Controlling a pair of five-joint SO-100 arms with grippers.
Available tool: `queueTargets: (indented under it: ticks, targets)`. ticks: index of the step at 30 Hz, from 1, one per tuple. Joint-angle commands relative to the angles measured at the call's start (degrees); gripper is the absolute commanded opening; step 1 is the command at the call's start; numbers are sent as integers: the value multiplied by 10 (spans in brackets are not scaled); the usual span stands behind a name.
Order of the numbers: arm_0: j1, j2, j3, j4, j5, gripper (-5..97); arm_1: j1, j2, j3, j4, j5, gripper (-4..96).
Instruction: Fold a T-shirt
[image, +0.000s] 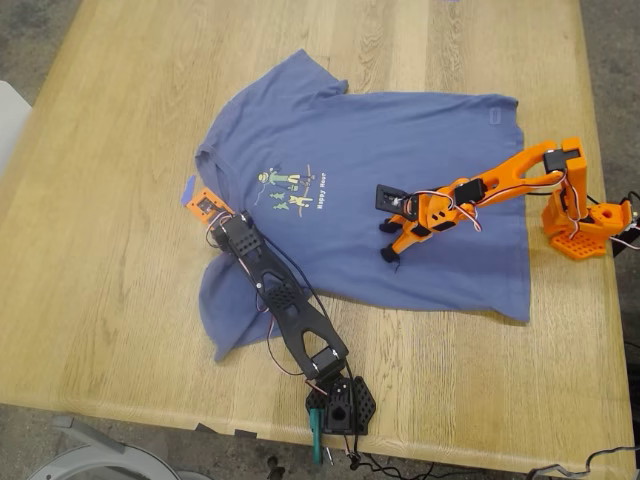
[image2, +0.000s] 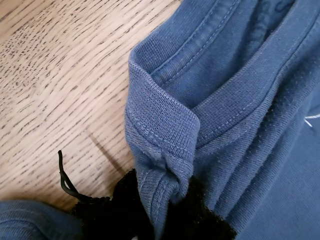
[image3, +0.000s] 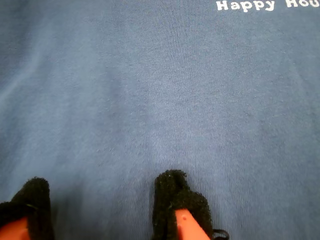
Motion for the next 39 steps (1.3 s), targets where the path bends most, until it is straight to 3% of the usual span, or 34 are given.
queueTargets:
  ticks: [1, 24, 27, 32, 39]
  targets:
    - [15, 124, -22, 8, 1, 0, 5, -18, -36, -15, 4, 321]
    - [70, 181, -23, 45, -1, 0, -14, -183, -136, -40, 20, 251]
    - [75, 194, -23, 54, -1, 0, -14, -198, -154, -33, 17, 195]
    - [91, 220, -23, 62, -1, 0, -18, -207, -178, -7, 12, 2]
    - [123, 256, -23, 74, -1, 0, 1, -197, -180, 9, 11, 0]
